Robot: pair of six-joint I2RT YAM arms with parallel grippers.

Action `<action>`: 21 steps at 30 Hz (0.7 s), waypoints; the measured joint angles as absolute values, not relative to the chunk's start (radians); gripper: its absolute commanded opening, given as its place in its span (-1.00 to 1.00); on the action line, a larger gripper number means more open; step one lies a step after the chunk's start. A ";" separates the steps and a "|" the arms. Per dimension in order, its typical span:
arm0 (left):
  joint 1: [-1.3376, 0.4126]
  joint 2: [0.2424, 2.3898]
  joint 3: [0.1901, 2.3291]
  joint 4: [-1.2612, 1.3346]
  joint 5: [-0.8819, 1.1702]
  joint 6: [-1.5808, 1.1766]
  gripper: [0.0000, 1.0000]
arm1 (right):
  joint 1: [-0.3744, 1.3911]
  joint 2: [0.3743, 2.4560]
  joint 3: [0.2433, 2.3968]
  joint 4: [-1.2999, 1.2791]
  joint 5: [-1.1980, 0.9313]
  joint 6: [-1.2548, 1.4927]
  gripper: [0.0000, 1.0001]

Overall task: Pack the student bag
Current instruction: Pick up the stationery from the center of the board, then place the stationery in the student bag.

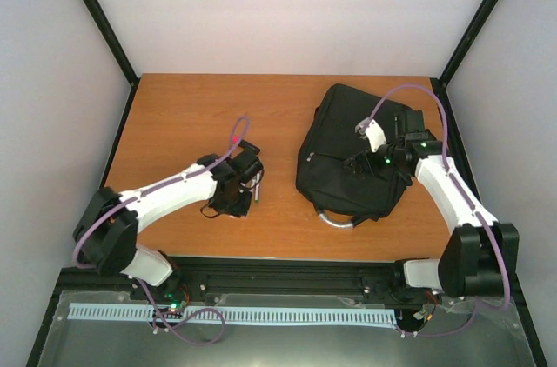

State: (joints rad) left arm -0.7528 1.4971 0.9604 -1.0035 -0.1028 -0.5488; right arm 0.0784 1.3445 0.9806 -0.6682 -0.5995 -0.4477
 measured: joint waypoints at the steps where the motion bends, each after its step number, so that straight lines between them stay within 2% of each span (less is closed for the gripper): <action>1: -0.753 1.471 0.984 -1.003 -0.081 -0.542 -0.74 | 0.078 1.325 0.981 -0.663 -0.579 -0.453 1.00; 6: -0.756 1.399 1.078 -0.971 0.054 -0.508 -0.74 | 0.078 1.238 0.997 -0.659 -0.451 -0.527 0.83; 10: -0.759 1.399 1.133 -0.897 0.168 -0.474 -0.74 | 0.078 1.242 0.993 -0.658 -0.322 -0.601 0.44; 14: -0.759 1.436 1.161 -0.787 0.253 -0.463 -0.74 | 0.079 1.243 0.982 -0.662 -0.247 -0.664 0.23; 21: -0.777 1.551 1.155 -0.579 0.402 -0.477 -0.73 | 0.099 1.294 0.976 -0.650 -0.181 -0.693 0.15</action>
State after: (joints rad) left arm -0.7769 1.5509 1.1553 -0.5785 0.4023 -0.4774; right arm 0.0990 1.2938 0.9760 -0.6498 -0.1810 -0.6933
